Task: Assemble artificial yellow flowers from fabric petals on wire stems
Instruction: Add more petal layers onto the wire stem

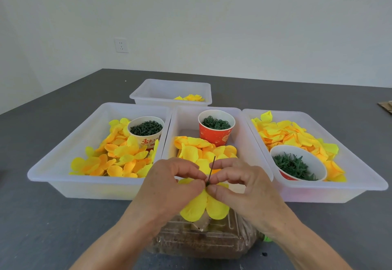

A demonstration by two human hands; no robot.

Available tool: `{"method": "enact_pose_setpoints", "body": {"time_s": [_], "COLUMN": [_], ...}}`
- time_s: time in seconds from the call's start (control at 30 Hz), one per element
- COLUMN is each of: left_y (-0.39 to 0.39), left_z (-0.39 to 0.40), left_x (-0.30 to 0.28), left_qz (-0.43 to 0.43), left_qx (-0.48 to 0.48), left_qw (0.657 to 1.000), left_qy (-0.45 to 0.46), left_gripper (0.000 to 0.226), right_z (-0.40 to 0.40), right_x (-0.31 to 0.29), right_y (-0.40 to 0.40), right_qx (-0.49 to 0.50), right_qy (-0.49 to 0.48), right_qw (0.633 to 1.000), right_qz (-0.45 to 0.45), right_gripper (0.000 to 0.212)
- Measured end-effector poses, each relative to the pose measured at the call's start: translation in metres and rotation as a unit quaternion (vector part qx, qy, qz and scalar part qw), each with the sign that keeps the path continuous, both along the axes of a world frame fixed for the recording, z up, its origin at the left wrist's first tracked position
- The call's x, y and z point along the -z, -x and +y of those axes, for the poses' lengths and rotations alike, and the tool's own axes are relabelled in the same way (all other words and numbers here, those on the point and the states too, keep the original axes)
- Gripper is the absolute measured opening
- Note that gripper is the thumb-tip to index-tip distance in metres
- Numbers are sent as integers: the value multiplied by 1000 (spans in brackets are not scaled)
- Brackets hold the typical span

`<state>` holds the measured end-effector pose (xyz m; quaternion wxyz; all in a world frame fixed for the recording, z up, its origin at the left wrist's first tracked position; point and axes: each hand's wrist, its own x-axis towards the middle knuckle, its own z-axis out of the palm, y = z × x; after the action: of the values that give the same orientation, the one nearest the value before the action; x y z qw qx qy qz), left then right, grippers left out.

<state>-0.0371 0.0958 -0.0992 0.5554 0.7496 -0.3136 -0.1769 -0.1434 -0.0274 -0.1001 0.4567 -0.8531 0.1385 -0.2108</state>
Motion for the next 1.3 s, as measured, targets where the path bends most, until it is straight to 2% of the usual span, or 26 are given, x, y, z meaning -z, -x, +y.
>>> {"method": "enact_pose_setpoints", "body": {"time_s": [0.2,0.3,0.47,0.67,0.9,1.03,1.13,1.3], "left_y": [-6,-6,-1,4,9,11,8,9], "left_z": [4,5,5,6,6,10,11,8], "left_x": [-3,-3,-3,-1,8,13,13,14], "left_qz": [-15,-59,-128,-173,-207,-167,-146,-116], "left_qx": [40,27,4,-12,-21,-2,0,-20], "left_qw": [998,997,990,983,977,986,989,993], "left_qy": [-45,-51,-64,-59,-36,20,5,1], "left_gripper": [15,15,13,9,8,15,20,13], "right_z": [-2,-1,2,2,4,6,6,7], "right_x": [1,1,0,6,27,34,33,33], "right_y": [-1,-2,0,-1,-1,1,1,1], "right_qx": [-3,3,12,17,30,24,19,23], "right_qy": [-16,-24,-33,-26,-78,-102,-106,-75], "right_qw": [1000,999,999,998,990,984,983,985], "right_qz": [-16,-29,-38,-53,-110,-143,-147,-156], "right_gripper": [29,33,25,26,23,16,6,16]}}
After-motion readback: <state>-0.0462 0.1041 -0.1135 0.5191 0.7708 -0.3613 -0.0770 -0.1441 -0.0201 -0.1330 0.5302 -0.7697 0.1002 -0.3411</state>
